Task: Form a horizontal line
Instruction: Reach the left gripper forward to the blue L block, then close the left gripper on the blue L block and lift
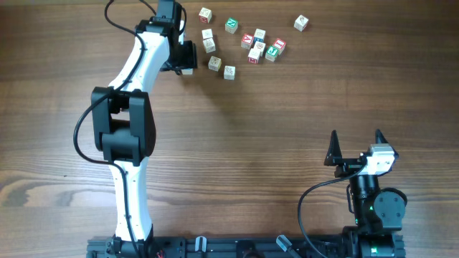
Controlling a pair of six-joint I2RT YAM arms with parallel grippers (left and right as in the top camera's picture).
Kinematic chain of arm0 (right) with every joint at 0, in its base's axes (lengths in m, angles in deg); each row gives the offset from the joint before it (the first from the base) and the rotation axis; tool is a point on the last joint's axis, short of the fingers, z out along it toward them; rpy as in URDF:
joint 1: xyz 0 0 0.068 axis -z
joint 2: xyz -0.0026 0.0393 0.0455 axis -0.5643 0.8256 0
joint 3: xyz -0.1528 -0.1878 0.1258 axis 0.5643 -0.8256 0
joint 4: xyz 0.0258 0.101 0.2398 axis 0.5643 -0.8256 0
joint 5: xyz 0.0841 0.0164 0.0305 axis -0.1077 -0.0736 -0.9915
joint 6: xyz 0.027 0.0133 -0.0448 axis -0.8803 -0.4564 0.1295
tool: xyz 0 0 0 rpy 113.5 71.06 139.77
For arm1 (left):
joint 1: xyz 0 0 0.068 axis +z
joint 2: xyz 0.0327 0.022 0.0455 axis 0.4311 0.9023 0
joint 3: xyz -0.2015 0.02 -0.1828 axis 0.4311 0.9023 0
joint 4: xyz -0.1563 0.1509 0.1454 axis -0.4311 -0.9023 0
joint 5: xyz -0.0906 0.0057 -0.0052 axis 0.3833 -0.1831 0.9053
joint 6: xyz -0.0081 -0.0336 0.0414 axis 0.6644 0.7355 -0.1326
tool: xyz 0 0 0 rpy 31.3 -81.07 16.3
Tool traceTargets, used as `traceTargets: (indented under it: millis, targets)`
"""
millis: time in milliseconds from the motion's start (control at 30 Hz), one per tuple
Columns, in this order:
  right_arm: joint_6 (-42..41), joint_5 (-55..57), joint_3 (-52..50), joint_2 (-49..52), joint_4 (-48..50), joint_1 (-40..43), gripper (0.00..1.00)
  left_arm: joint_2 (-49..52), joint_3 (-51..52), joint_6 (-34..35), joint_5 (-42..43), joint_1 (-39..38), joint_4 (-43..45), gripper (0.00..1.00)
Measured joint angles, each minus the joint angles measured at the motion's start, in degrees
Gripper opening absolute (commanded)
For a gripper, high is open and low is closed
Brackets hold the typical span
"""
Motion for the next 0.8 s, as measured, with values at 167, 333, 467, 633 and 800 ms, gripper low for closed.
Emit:
traceTargets:
  millis: [167, 333, 467, 633, 800]
  targets:
    - [0.0, 0.0, 0.0, 0.0, -0.02, 0.0, 1.0, 0.0, 0.28, -0.04, 0.0, -0.15, 0.39, 0.56]
    - [0.0, 0.0, 0.0, 0.0, -0.02, 0.0, 0.99, 0.02, 0.28, 0.02, 0.0, -1.2, 0.26, 0.61]
    - [0.0, 0.0, 0.0, 0.0, 0.0, 0.0, 1.0, 0.02, 0.31, 0.0, 0.0, -1.44, 0.9, 0.61]
    - [0.0, 0.0, 0.0, 0.0, 0.0, 0.0, 0.99, 0.02, 0.37, -0.02, 0.0, -1.44, -0.13, 0.46]
    - [0.0, 0.0, 0.0, 0.0, -0.02, 0.0, 1.0, 0.02, 2.62, 0.0, -0.02, -1.44, 0.57, 0.57]
